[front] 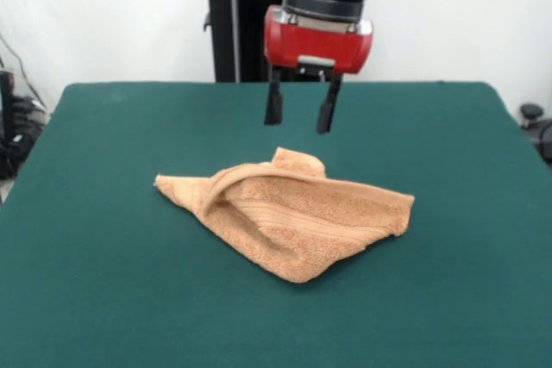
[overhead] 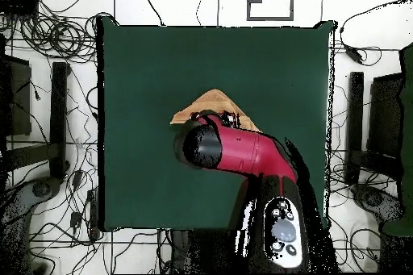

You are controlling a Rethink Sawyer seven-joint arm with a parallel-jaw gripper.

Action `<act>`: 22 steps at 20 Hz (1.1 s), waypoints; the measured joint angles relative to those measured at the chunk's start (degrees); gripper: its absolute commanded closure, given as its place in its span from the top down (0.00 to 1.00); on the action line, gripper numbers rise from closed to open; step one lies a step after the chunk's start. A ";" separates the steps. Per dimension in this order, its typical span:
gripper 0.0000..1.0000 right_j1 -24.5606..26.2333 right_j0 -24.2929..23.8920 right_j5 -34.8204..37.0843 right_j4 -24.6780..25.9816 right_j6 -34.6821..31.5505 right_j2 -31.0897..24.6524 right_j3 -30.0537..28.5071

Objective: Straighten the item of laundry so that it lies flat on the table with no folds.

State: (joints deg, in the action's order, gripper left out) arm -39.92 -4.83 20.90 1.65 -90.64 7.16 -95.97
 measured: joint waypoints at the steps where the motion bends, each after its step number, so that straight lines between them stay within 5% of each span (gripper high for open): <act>1: 1.00 0.22 -0.06 0.29 0.05 0.00 0.00 0.51; 22: 1.00 4.67 0.37 2.24 0.94 0.00 0.00 8.88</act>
State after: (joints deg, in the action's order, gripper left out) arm -35.24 -4.47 23.14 2.59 -90.64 7.16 -87.09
